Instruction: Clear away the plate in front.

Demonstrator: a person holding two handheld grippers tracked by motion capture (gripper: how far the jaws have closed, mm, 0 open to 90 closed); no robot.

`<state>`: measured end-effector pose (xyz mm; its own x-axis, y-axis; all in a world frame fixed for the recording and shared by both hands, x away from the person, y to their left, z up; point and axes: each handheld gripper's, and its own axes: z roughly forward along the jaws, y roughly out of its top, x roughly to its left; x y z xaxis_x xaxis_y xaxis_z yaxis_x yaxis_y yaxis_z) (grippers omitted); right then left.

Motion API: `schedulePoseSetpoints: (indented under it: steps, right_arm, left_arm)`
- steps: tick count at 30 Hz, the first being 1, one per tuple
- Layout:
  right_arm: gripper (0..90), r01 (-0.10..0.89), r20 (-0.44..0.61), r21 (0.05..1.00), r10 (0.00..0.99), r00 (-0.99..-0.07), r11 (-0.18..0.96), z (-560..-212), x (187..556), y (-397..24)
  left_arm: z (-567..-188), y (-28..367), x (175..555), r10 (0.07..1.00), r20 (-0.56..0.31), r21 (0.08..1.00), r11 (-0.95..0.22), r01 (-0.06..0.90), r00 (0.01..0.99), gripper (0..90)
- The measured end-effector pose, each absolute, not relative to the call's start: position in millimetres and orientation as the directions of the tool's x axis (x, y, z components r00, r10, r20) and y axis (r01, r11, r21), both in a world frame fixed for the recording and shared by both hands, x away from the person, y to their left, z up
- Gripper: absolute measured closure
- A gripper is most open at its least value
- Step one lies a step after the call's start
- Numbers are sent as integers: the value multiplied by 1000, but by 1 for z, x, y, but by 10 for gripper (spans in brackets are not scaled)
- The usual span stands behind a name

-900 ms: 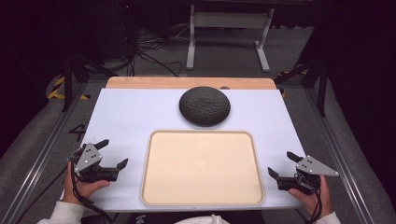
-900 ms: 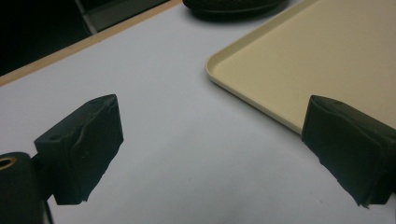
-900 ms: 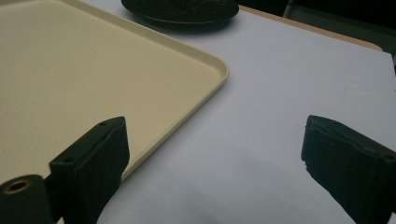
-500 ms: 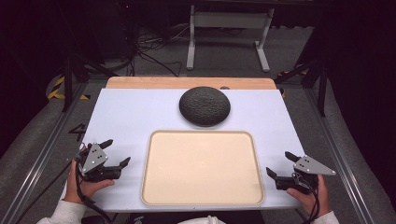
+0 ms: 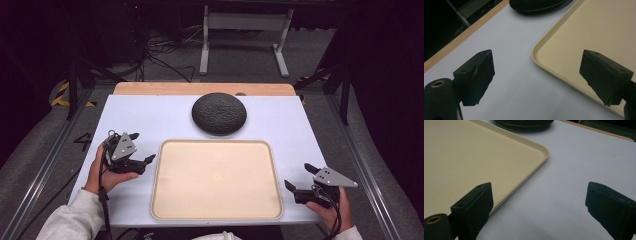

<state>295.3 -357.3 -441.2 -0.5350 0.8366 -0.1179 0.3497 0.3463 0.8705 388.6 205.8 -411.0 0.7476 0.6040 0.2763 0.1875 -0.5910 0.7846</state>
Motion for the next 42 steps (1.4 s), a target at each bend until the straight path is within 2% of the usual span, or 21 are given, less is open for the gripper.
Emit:
schedulePoseSetpoints:
  steps: [9,23,28,34,42]
  right_arm:
    - [82,355,-104,873,838,-536,335,-443,296,-360]
    - [83,363,-96,871,839,-535,331,-444,297,-361]
    - [84,364,-95,870,838,-537,332,-445,297,-361]
    - [84,365,-93,871,839,-535,330,-445,297,-362]
    - [85,366,-94,869,839,-535,331,-445,297,-362]
  left_arm:
    - [-395,156,420,498,320,731,-671,124,806,145]
    - [-407,88,491,446,334,685,-720,111,830,154]
    - [-417,70,500,403,373,628,-773,92,836,155]
    - [-426,55,505,361,437,566,-822,60,824,207]
    - [-435,30,506,276,566,452,-892,-12,777,251]
